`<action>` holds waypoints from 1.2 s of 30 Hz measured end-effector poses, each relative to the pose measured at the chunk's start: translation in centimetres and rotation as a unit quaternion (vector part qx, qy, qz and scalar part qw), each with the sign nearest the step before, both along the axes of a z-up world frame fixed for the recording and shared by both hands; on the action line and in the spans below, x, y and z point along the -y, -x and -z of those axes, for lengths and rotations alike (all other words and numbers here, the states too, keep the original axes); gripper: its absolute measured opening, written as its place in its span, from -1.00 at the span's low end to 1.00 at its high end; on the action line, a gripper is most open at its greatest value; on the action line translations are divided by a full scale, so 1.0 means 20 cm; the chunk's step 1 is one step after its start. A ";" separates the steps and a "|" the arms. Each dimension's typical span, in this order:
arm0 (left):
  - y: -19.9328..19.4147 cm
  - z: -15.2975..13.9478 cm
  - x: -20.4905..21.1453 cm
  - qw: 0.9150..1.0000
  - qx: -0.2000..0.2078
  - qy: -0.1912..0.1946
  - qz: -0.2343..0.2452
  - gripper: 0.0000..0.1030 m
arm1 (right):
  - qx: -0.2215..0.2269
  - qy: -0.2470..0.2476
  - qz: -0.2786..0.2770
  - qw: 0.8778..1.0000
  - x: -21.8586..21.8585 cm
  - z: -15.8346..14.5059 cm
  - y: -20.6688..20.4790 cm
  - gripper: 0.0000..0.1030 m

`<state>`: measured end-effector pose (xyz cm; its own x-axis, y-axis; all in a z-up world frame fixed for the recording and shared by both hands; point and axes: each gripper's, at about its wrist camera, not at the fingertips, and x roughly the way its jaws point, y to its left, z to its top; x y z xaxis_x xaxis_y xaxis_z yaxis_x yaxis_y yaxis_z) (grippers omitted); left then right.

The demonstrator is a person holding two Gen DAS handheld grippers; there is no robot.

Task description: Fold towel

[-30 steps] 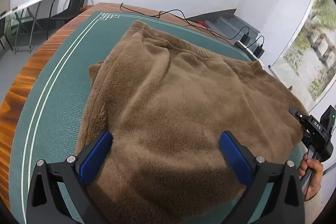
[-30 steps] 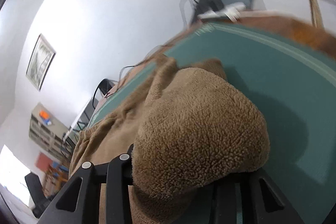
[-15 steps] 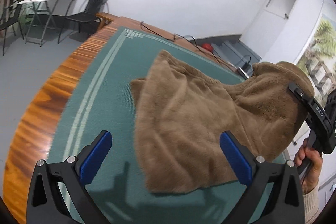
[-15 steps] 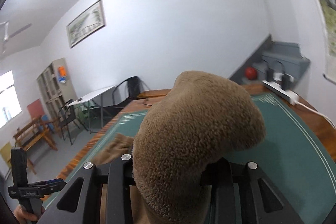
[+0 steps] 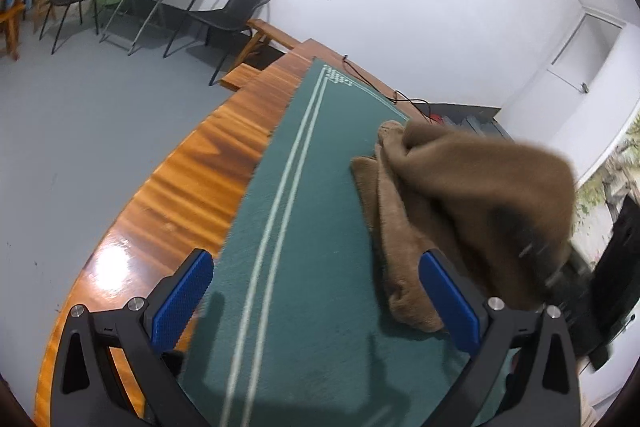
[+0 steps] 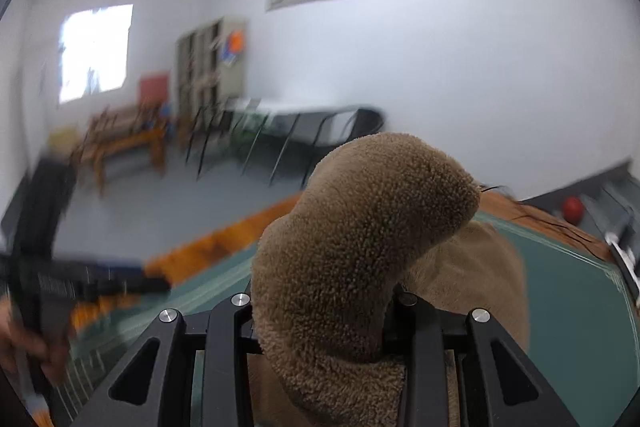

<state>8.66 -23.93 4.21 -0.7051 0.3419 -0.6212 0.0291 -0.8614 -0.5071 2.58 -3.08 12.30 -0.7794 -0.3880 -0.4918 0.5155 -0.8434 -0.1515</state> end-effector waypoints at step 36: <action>-0.09 -0.35 -0.07 0.998 -0.067 -0.005 -0.005 1.00 | 0.065 -0.006 -0.020 0.998 0.08 0.23 -0.02 0.65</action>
